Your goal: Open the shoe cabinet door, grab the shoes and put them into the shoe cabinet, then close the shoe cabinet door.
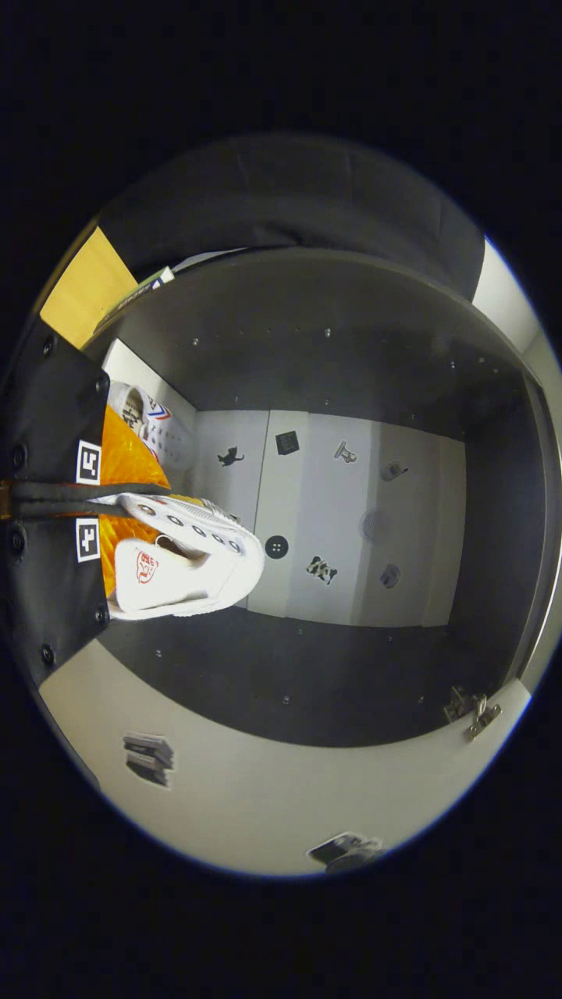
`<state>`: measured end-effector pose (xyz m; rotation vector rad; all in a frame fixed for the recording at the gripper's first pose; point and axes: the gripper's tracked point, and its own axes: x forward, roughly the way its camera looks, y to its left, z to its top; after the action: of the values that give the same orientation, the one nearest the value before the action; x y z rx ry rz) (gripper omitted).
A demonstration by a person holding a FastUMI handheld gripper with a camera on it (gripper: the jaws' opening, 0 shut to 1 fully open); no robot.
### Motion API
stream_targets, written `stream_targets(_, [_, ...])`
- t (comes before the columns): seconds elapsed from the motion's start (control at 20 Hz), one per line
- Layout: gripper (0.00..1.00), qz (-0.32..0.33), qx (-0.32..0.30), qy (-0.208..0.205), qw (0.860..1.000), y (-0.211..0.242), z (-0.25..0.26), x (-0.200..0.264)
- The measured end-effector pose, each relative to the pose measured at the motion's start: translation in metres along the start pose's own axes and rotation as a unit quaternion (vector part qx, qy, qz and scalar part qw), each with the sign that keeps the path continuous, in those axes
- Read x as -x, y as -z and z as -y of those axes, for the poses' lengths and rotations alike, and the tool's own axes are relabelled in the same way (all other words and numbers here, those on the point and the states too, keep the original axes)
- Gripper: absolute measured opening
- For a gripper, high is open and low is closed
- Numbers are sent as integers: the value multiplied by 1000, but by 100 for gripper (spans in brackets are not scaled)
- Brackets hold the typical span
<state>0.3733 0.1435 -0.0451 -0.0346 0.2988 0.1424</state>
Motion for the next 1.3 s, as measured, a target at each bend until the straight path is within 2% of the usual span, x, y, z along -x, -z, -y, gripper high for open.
stream_targets(0.3, [2,-23,13,18,999,-4,14,-77])
stream_targets(0.55, [2,-88,36,2,995,40,11,-132])
stream_targets(0.8, [2,-136,42,-9,990,82,10,-159])
stream_targets(1.1, [3,-164,5,-11,986,101,7,-174])
stream_targets(1.2, [14,-175,2,-17,984,108,6,-169])
stream_targets(1.3, [38,-170,-10,-23,985,107,0,-158])
